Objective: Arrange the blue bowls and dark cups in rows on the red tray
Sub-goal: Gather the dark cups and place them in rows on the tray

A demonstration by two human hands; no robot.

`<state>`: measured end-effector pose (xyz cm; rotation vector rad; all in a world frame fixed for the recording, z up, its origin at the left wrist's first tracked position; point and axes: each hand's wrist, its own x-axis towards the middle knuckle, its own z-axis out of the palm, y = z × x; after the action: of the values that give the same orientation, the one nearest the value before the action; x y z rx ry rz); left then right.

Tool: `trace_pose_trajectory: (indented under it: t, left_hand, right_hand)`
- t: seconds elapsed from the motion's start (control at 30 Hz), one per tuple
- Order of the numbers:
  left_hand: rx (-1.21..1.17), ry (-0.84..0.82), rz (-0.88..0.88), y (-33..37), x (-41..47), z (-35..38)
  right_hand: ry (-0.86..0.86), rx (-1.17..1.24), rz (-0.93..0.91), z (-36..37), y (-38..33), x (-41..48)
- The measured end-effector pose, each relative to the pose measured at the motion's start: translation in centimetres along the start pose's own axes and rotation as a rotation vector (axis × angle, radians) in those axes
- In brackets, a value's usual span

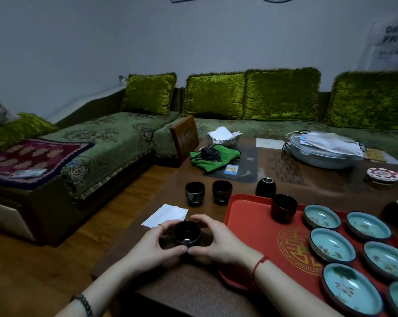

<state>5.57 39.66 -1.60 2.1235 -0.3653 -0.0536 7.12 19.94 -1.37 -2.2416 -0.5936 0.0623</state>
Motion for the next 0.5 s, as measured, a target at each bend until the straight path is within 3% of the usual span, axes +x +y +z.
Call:
trace_pose_trajectory:
  t: [0.5]
  left_hand:
    - [0.04, 0.025, 0.133, 3.2, 4.7, 1.9]
  right_hand:
    - [0.148, -0.107, -0.006, -5.6, 1.0, -0.1]
